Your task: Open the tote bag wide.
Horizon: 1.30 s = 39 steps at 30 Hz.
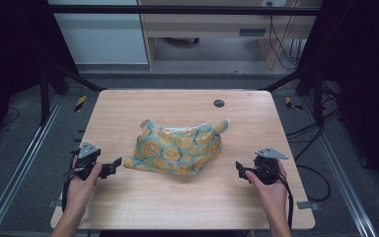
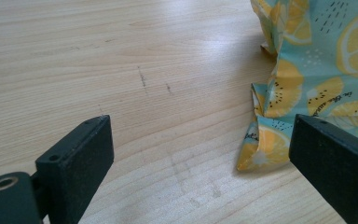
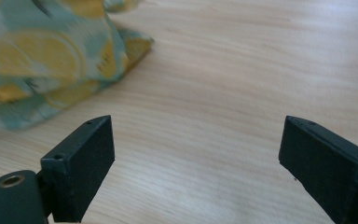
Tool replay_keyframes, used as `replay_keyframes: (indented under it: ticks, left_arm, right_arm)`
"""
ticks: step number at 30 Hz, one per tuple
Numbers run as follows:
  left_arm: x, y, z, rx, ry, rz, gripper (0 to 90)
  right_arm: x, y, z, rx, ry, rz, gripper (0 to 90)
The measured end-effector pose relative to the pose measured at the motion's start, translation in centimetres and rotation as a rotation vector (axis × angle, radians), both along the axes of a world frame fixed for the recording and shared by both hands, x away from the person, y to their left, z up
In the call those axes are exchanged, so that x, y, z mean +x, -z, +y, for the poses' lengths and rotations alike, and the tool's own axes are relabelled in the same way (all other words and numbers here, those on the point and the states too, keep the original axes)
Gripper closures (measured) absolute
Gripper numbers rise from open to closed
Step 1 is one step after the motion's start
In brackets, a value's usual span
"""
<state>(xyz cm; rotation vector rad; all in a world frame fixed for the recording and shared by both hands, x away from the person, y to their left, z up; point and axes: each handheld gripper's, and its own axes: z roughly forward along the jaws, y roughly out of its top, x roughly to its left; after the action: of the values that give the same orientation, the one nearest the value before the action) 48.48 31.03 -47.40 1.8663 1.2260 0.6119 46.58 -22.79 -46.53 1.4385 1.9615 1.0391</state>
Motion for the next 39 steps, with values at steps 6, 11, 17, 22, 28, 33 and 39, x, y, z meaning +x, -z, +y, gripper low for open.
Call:
replay_keyframes:
  ticks: [6,11,17,22,28,33,39]
  left_arm:
    - [-0.1,0.1,-0.2,0.010,0.001,0.004,6.3]
    - [0.0,0.2,-0.4,0.035,0.010,0.013,6.3]
    - [-0.2,0.1,-0.7,0.037,0.018,0.004,6.3]
    - [-0.2,0.1,-0.8,0.049,0.026,0.003,6.4]
    - [-0.2,0.0,-1.0,0.048,0.030,-0.001,6.4]
    - [-0.1,0.0,-1.1,0.053,0.034,-0.007,6.4]
    - [-0.2,0.0,-1.3,0.059,0.039,-0.009,6.4]
  right_arm:
    - [0.4,-2.8,1.2,0.008,-0.044,-0.004,11.5]
    - [1.1,-7.7,3.2,0.016,-0.098,-0.034,16.2]
    - [2.8,-12.1,6.0,0.005,-0.148,-0.056,17.6]
    - [4.3,-14.3,8.3,-0.003,-0.172,-0.068,20.6]
    - [6.0,-14.2,10.6,-0.032,-0.185,-0.039,19.2]
    - [6.1,-12.7,11.4,-0.048,-0.182,0.005,17.2]
    - [5.5,-10.5,11.3,-0.050,-0.198,0.057,28.0]
